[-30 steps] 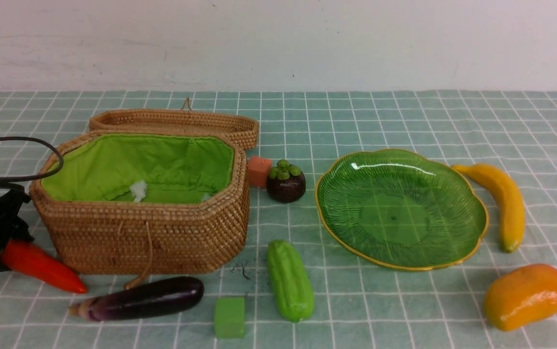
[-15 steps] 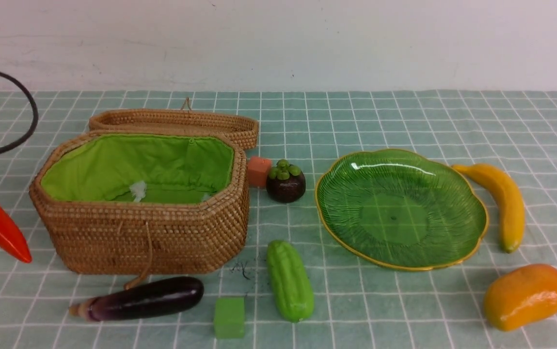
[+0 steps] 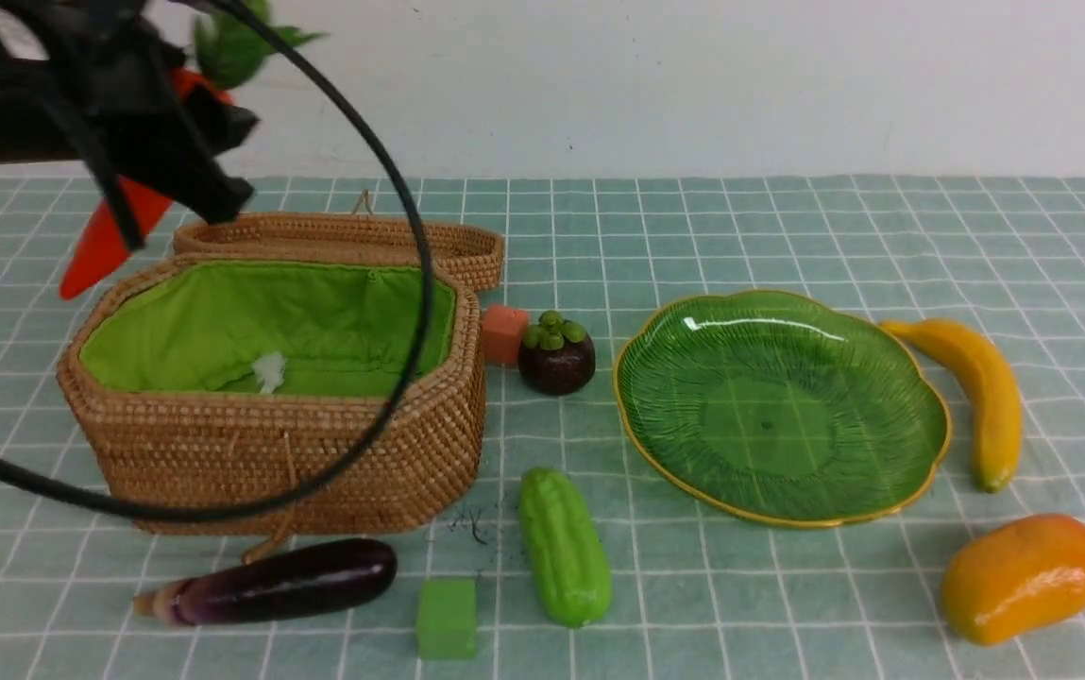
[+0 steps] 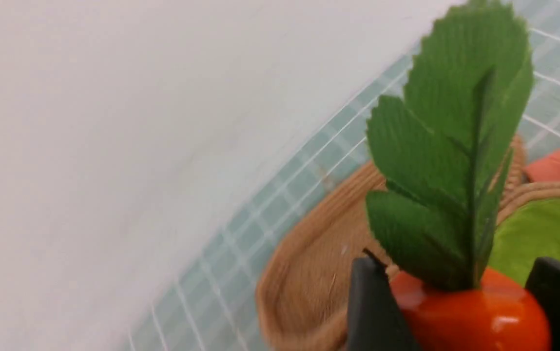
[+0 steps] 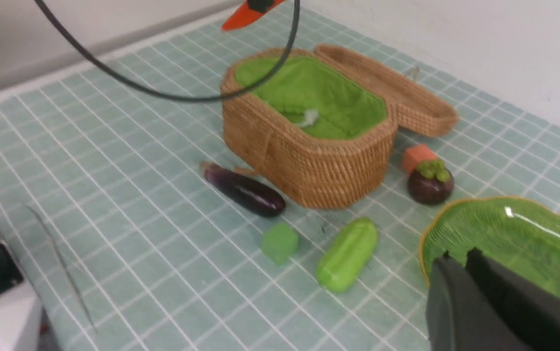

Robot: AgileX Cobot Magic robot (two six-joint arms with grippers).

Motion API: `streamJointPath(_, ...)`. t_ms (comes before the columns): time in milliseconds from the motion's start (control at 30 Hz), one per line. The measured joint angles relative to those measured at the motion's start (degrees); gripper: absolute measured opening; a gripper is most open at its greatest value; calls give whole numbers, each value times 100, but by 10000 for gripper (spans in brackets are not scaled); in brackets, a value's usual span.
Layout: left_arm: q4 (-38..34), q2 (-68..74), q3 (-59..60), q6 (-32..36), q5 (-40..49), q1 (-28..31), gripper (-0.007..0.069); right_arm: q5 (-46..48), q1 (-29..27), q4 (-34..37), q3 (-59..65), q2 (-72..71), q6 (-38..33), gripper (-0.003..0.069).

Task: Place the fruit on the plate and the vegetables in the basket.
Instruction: Use the left arm to grab a carrot and put it into the left basket

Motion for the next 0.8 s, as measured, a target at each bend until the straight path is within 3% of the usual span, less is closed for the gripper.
streamJointPath(133,261,767,-349,657,91,-484,375,235,0,-433,0,-26,94,48)
streamJointPath(433,2008,1781,-540,655,202,-548,375,619,0,-708,0,-45,419,52)
streamJointPath(667,2197,1861,-540,292,503,-548,378,540,0,-725,0,-45,448,55)
streamJointPath(800,2215,1867,-542,287,897,-548,440,462,0,-725,0,-45,450,55)
